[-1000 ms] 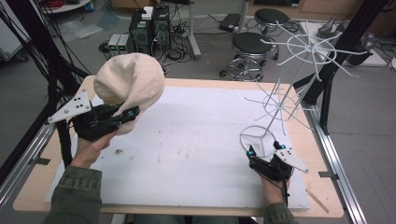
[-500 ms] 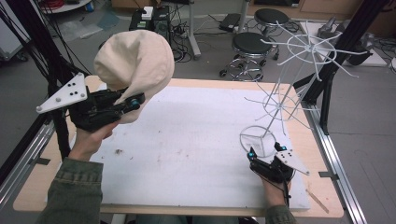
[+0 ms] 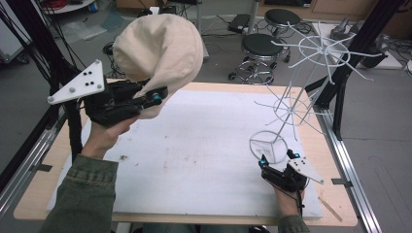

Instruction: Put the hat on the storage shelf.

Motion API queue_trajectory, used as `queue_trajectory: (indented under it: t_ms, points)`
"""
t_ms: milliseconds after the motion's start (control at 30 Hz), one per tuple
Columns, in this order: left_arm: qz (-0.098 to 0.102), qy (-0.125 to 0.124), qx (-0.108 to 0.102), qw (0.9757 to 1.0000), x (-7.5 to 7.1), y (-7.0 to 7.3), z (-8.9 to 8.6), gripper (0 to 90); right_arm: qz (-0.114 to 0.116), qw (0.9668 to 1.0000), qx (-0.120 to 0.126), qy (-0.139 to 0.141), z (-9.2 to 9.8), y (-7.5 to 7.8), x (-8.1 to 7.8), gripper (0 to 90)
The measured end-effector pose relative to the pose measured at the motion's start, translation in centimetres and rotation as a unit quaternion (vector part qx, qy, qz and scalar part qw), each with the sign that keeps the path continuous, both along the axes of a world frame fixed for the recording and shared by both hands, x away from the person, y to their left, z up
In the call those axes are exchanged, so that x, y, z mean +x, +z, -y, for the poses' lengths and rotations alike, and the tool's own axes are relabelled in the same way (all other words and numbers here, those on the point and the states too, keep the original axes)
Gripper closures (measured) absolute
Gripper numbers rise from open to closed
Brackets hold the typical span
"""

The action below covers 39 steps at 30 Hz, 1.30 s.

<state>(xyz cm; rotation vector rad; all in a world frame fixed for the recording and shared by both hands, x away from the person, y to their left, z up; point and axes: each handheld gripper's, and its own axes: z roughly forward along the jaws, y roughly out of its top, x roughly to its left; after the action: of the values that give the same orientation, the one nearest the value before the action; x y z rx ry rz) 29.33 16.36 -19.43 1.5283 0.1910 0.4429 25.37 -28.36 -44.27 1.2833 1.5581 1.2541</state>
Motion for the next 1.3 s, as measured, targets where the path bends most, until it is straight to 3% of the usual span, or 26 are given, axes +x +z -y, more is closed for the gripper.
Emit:
queue_trajectory:
  t_ms: [500, 967, 1300]
  points:
    - [0.019, -0.043, 0.011, 0.9988, 1.1, 3.0, 5.8, 80.1, 0.001, 0.9999, 0.000, 0.012, -0.1, 0.0, 0.0, 5.6]
    - [0.028, -0.095, -0.005, 0.9951, 2.7, 5.7, 12.4, 80.1, 0.003, 0.9998, 0.012, 0.013, 0.1, 0.0, 0.0, 5.6]
    - [0.024, -0.126, 0.000, 0.9918, 3.4, 5.9, 16.1, 79.8, 0.002, 0.9998, 0.015, 0.013, 0.4, 0.0, -0.1, 5.6]
